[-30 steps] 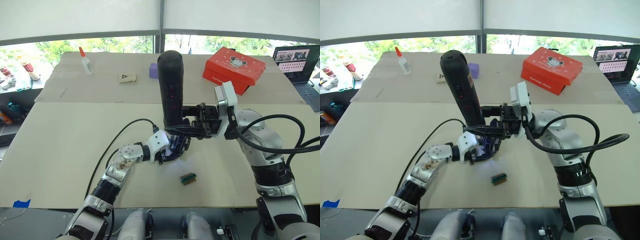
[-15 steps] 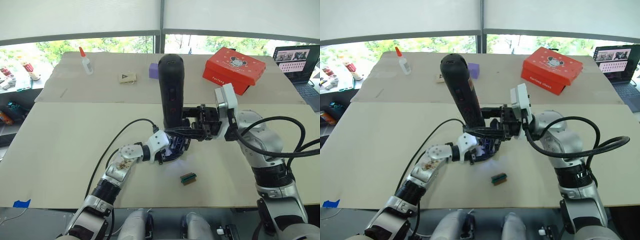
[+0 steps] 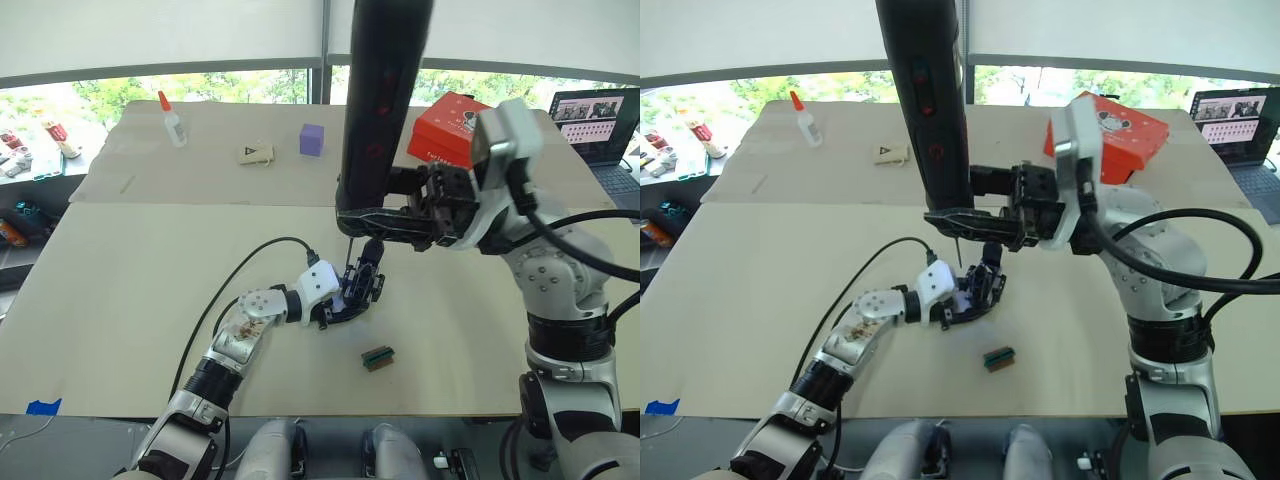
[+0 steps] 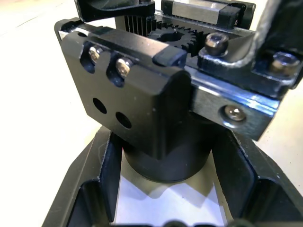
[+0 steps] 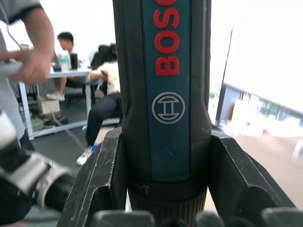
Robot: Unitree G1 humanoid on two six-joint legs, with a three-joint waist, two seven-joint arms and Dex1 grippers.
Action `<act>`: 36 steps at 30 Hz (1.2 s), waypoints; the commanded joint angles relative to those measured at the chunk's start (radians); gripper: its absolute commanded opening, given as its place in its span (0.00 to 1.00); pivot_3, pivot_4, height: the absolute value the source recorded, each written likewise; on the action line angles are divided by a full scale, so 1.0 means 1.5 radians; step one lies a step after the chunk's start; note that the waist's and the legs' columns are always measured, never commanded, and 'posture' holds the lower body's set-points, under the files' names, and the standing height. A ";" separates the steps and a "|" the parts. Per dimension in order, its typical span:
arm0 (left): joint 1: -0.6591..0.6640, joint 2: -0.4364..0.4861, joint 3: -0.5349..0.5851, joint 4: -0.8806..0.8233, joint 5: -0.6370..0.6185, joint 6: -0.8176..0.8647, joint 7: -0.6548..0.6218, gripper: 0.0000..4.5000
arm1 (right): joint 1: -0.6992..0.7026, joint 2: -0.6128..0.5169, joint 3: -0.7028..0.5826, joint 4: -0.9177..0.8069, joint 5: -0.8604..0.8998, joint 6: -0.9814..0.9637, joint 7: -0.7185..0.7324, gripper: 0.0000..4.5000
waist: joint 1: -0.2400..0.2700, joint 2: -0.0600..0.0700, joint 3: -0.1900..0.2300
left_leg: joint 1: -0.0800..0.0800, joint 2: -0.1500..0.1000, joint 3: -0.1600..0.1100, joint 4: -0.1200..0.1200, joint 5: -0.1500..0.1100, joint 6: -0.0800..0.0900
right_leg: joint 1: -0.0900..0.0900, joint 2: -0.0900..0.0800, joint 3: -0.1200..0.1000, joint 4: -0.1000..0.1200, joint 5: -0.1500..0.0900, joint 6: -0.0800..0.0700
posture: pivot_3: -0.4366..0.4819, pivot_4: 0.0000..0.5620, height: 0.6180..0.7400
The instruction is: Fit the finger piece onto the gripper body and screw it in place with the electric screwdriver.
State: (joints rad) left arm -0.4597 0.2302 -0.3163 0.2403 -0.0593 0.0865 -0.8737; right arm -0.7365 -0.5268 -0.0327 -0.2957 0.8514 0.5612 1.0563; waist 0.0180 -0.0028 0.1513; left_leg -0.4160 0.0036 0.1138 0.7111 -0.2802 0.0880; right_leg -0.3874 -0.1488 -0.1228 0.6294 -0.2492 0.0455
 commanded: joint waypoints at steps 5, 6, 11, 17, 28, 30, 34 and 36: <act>-0.007 -0.006 0.001 0.007 -0.002 0.012 0.003 0.51 | 0.005 -0.005 -0.032 -0.057 0.079 0.052 -0.028 0.43 | 0.000 0.000 0.000 | 0.000 0.000 0.000 0.000 0.000 0.000 | 0.000 0.000 0.000 0.000 0.000 0.000 | 0.48 0.27 1.00; -0.006 -0.004 0.004 0.003 -0.004 0.018 0.003 0.51 | 0.004 -0.009 -0.037 -0.062 0.092 0.063 -0.033 0.43 | 0.001 0.000 0.000 | 0.000 0.000 0.000 0.000 0.000 0.000 | 0.000 0.000 0.000 0.000 0.000 0.000 | 0.48 0.27 1.00; 0.021 0.049 0.014 -0.086 -0.052 0.063 -0.066 1.00 | -0.005 -0.059 -0.086 -0.069 0.212 0.155 -0.061 0.43 | -0.003 0.000 0.000 | 0.000 0.000 0.000 0.000 0.000 0.000 | 0.000 0.000 0.000 0.000 0.000 0.000 | 0.48 0.27 1.00; 0.032 0.126 0.044 -0.172 -0.102 0.087 -0.124 1.00 | -0.004 -0.145 -0.135 -0.008 0.337 0.275 -0.129 0.43 | -0.003 0.000 0.000 | 0.000 0.001 0.000 -0.001 0.000 0.000 | 0.000 0.000 0.000 0.000 0.000 0.000 | 0.48 0.27 1.00; 0.050 0.250 0.150 -0.303 -0.240 0.142 -0.207 1.00 | 0.049 -0.352 -0.125 0.224 0.342 0.528 -0.123 0.43 | -0.003 0.000 0.000 | 0.000 0.001 0.000 -0.001 -0.001 0.001 | 0.000 -0.001 0.001 -0.002 0.000 0.000 | 0.48 0.27 1.00; 0.045 0.263 0.168 -0.310 -0.248 0.140 -0.202 1.00 | 0.063 -0.375 -0.103 0.255 0.302 0.545 -0.089 0.43 | -0.003 0.000 0.000 | 0.000 0.001 0.001 -0.001 -0.001 0.001 | 0.000 -0.001 0.001 -0.002 0.000 0.000 | 0.48 0.27 1.00; 0.023 0.294 0.201 -0.321 -0.277 0.180 -0.202 1.00 | 0.082 -0.409 -0.044 0.308 0.208 0.551 -0.040 0.43 | -0.003 0.000 0.001 | 0.000 0.001 0.001 -0.001 -0.001 0.001 | 0.000 -0.001 0.001 -0.002 0.000 0.000 | 0.48 0.27 1.00; 0.031 0.338 0.218 -0.347 -0.311 0.227 -0.226 1.00 | 0.090 -0.425 0.004 0.331 0.141 0.535 -0.020 0.43 | -0.005 0.000 0.001 | -0.001 0.001 0.001 -0.001 -0.001 0.001 | -0.001 -0.001 0.001 -0.002 0.000 0.000 | 0.48 0.27 1.00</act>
State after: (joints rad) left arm -0.4122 0.7067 -0.0298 -0.2227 -0.4772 0.3846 -1.1862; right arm -0.5984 -1.1258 -0.0349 0.1860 1.1165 1.3863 0.9814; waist 0.0112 -0.0028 0.1524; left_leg -0.4174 0.0050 0.1150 0.7095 -0.2812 0.0896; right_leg -0.3890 -0.1497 -0.1207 0.6268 -0.2492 0.0453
